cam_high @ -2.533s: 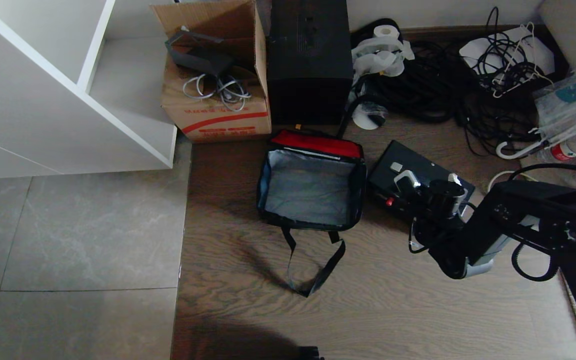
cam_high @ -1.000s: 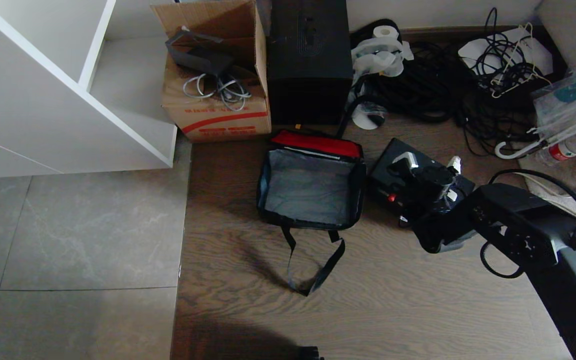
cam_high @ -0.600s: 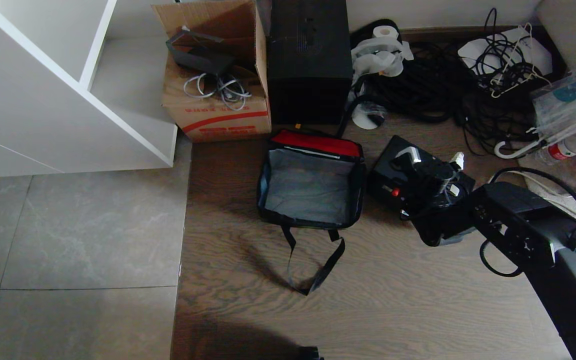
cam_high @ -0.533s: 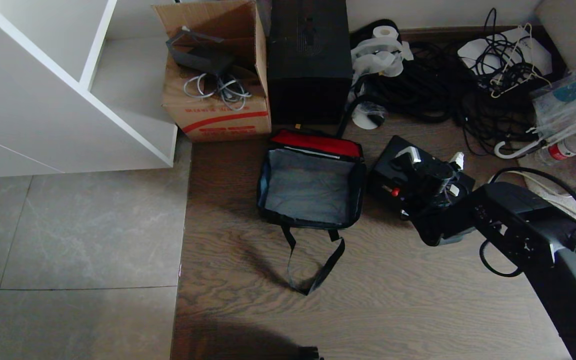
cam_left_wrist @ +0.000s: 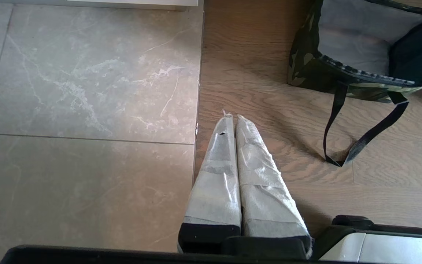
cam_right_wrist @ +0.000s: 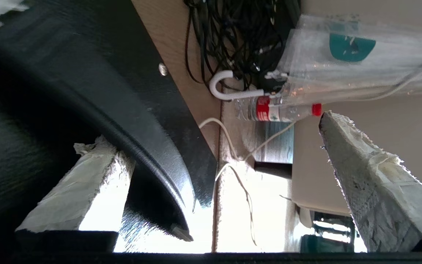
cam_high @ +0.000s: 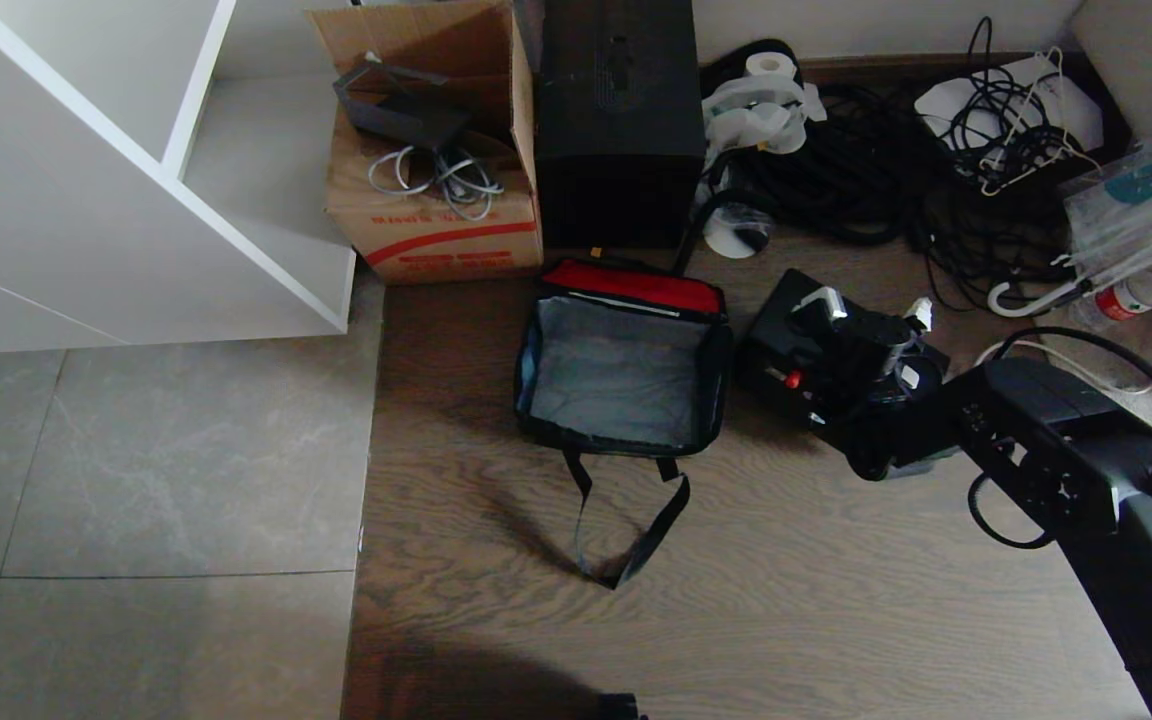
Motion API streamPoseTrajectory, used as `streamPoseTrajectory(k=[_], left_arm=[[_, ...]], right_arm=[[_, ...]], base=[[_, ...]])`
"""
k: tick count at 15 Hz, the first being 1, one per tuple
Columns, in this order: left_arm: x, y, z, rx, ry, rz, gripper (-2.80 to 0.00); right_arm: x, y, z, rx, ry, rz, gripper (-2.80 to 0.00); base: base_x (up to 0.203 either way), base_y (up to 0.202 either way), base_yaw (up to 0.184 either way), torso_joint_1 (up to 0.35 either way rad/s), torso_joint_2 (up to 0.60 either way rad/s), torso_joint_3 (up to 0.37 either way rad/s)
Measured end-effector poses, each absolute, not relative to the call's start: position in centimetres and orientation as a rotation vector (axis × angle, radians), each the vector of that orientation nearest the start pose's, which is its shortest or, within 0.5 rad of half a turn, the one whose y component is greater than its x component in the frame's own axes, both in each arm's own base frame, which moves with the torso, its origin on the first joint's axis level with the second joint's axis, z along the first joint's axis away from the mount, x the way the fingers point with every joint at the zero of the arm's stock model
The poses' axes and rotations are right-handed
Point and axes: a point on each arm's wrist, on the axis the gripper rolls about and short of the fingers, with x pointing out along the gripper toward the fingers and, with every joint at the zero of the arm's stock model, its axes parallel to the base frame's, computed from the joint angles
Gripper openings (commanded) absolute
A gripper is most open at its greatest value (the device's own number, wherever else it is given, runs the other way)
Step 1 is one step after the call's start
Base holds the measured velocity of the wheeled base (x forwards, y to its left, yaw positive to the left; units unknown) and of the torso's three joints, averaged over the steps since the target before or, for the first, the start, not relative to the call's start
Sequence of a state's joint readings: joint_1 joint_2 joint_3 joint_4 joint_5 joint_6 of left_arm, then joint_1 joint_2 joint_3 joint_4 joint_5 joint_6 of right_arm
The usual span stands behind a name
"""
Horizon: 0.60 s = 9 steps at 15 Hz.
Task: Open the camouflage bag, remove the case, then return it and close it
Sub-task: Grip the handle again
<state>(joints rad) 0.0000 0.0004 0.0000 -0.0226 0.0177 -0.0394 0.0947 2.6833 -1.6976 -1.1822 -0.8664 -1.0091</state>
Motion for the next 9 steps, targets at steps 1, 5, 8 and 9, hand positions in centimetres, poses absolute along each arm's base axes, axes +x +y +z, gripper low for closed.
streamPoseTrajectory(k=[1,5,8,9], left_arm=[[-2.28,0.04,7.78,-0.04,-0.023,0.017,-2.8],[-2.28,0.04,7.77,-0.04,-0.022,0.017,-2.8],[-2.28,0.04,7.78,-0.04,-0.022,0.018,-2.8],[-2.28,0.04,7.78,-0.04,-0.022,0.017,-2.8]], right_arm=[[52.09,3.14,4.75,-0.861,0.223,-0.789,0.0],[52.13,2.45,4.63,-0.867,0.241,-0.794,0.0],[52.02,2.39,4.46,-0.872,0.245,-0.788,-2.8],[52.03,2.39,4.41,-0.868,0.246,-0.79,-2.8]], base=[[0.0,0.0,0.0,0.0,0.0,0.0],[0.0,0.0,0.0,0.0,0.0,0.0],[0.0,0.0,0.0,0.0,0.0,0.0],[0.0,0.0,0.0,0.0,0.0,0.0]])
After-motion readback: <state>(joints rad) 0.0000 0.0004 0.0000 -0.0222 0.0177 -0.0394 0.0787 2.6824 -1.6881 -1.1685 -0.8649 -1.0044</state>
